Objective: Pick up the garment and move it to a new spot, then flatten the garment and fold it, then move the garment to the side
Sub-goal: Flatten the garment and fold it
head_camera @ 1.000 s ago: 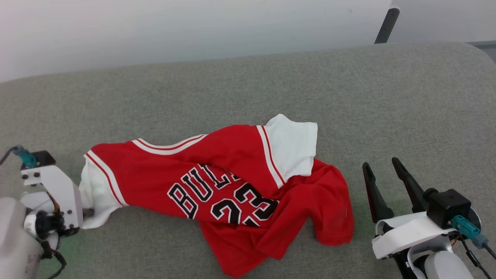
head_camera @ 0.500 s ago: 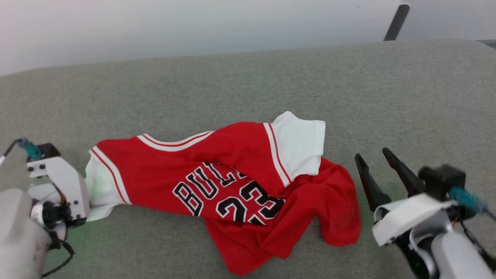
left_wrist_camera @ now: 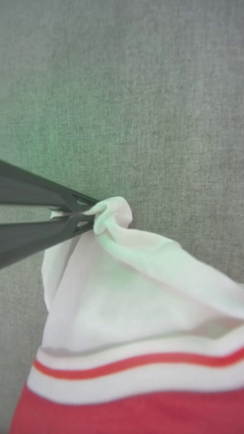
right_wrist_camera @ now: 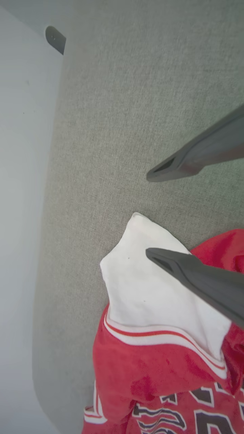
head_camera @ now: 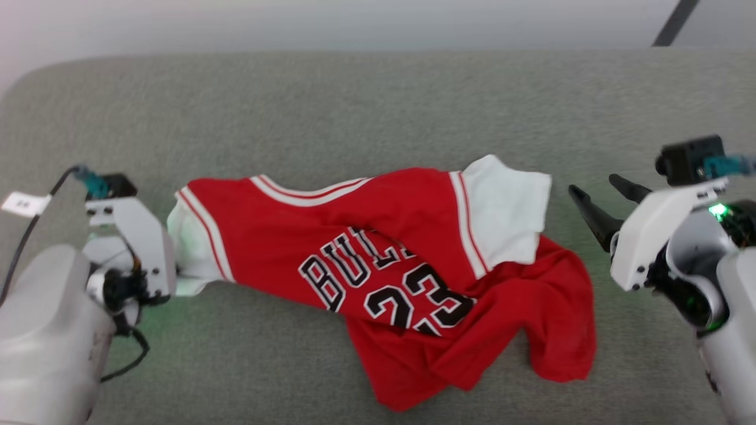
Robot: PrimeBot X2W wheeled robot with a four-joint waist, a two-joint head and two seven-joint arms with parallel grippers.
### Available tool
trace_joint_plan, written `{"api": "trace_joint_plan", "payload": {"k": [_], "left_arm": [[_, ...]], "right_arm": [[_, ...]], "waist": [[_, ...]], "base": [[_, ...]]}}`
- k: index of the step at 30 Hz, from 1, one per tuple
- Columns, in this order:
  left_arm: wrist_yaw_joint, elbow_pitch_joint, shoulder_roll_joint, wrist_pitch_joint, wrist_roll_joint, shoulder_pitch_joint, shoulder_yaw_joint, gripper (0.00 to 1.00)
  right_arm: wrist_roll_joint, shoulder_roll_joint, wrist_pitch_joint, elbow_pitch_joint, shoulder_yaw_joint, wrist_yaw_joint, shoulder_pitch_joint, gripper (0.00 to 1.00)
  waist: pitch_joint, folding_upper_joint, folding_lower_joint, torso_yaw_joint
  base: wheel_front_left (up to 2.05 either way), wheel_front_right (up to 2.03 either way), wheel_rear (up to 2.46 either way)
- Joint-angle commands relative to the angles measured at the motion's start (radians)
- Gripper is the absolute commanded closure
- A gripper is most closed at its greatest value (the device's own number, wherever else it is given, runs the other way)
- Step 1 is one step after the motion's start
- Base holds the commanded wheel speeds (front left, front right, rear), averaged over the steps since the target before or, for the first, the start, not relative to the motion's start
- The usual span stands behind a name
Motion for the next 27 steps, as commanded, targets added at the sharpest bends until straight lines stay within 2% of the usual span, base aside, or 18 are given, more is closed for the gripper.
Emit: {"api": "trace_joint_plan", "payload": {"k": [1, 14, 15, 16, 27], "left_arm": [[-0.009, 0.003, -0.035, -0.008, -0.002, 0.000, -0.012, 1.00], [-0.030, 0.047, -0.091, -0.044, -0.007, -0.074, -0.050, 1.00], [-0.029, 0.053, -0.093, -0.045, -0.007, -0.077, -0.052, 1.00], [-0.030, 0.060, -0.095, -0.047, -0.009, -0.081, -0.055, 1.00], [-0.037, 0.119, -0.084, -0.055, -0.027, -0.115, -0.073, 1.00]], "right_arm": [[-0.002, -0.008, 0.022, 0.016, 0.009, 0.000, -0.021, 0.00], [0.011, 0.046, 0.279, 0.278, 0.028, 0.000, -0.187, 0.00], [0.007, 0.051, 0.297, 0.297, 0.034, 0.000, -0.187, 0.53], [0.002, 0.054, 0.308, 0.315, 0.034, 0.000, -0.192, 1.00], [-0.015, 0.075, 0.363, 0.410, -0.003, 0.000, -0.264, 1.00]], "waist": [[0.040, 0.0000, 0.0000, 0.038], [0.110, 0.0000, 0.0000, 0.087], [0.112, 0.0000, 0.0000, 0.088], [0.114, 0.0000, 0.0000, 0.089], [0.076, 0.0000, 0.0000, 0.072]], "base": [[0.00, 0.00, 0.00], [0.00, 0.00, 0.00], [0.00, 0.00, 0.00], [0.00, 0.00, 0.00], [0.00, 0.00, 0.00]]}}
